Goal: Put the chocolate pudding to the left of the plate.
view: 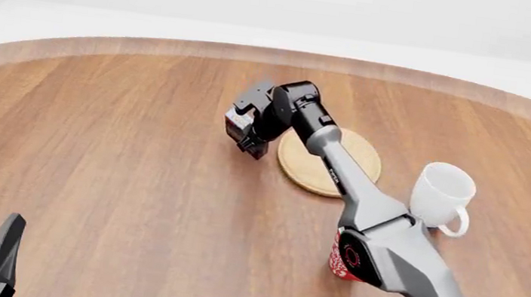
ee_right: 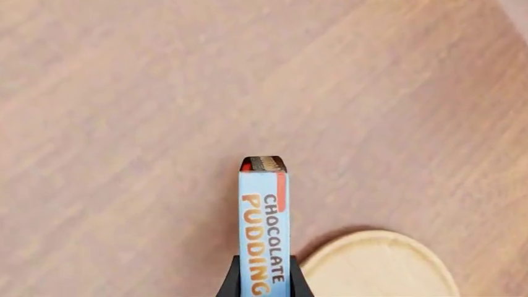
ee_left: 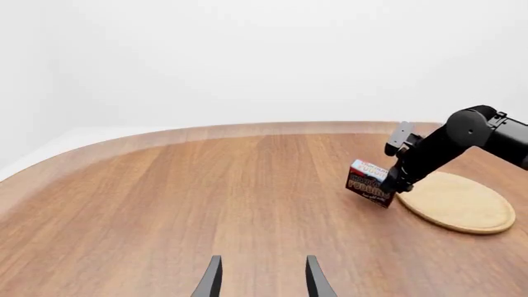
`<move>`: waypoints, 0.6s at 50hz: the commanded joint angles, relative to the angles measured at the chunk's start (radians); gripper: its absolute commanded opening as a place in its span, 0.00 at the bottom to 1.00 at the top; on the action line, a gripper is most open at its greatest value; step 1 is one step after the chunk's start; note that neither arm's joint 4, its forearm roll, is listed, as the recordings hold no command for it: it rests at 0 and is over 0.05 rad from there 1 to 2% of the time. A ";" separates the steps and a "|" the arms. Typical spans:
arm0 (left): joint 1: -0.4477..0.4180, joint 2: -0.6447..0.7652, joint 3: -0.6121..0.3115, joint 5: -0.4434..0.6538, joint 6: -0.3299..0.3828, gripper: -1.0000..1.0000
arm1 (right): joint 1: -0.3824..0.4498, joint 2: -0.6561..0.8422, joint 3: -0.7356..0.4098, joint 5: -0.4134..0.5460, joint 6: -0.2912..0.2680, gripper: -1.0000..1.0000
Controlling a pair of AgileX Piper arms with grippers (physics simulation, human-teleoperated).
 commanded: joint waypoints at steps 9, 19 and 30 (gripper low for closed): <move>0.000 0.000 0.000 0.000 0.000 1.00 | -0.001 0.004 -0.002 0.004 0.009 0.00; 0.000 0.000 0.000 0.000 0.000 1.00 | 0.026 -0.023 -0.001 0.009 0.019 1.00; 0.000 0.000 0.000 0.000 0.000 1.00 | 0.012 -0.036 0.000 0.011 0.016 1.00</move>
